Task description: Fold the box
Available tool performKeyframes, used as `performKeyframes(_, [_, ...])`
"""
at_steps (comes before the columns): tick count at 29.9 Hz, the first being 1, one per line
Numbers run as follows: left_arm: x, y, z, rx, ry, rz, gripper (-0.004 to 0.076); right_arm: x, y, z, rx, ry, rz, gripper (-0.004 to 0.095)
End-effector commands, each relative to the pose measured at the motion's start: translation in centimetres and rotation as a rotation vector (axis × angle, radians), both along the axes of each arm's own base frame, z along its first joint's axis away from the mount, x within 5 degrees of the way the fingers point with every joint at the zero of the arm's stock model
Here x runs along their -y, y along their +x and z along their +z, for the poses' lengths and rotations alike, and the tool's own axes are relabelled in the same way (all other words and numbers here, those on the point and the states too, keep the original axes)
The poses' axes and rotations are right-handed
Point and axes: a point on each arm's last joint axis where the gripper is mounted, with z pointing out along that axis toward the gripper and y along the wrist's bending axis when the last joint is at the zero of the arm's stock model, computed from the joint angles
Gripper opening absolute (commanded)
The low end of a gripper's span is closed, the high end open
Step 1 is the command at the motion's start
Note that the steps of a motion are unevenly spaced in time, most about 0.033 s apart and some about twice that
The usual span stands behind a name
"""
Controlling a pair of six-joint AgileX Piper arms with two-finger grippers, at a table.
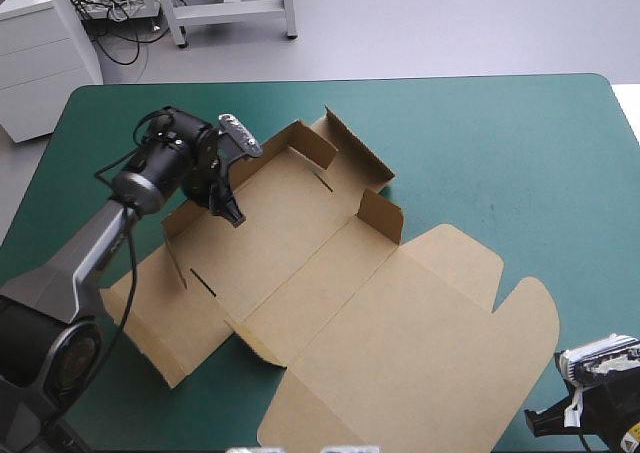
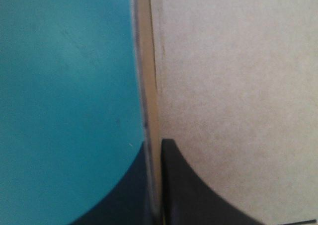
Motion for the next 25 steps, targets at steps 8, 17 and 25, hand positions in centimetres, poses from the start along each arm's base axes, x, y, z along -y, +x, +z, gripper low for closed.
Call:
performKeyframes(8, [5.6, -0.2, 4.1, 0.379, 0.177, -0.286, -0.0032, 0.1, 0.3, 1.1, 0.059, 0.037, -0.042, -0.0004])
performKeyframes(17, [10.6, -3.0, 2.7, 0.53, 0.323, -0.48, -0.0032, 0.1, 0.3, 1.0, 0.051, 0.052, -0.054, -0.0004])
performKeyframes(25, [13.2, -5.4, 1.3, 0.719, 0.405, -0.586, -0.0032, 0.1, 0.2, 0.9, 0.033, 0.047, -0.056, -0.0004])
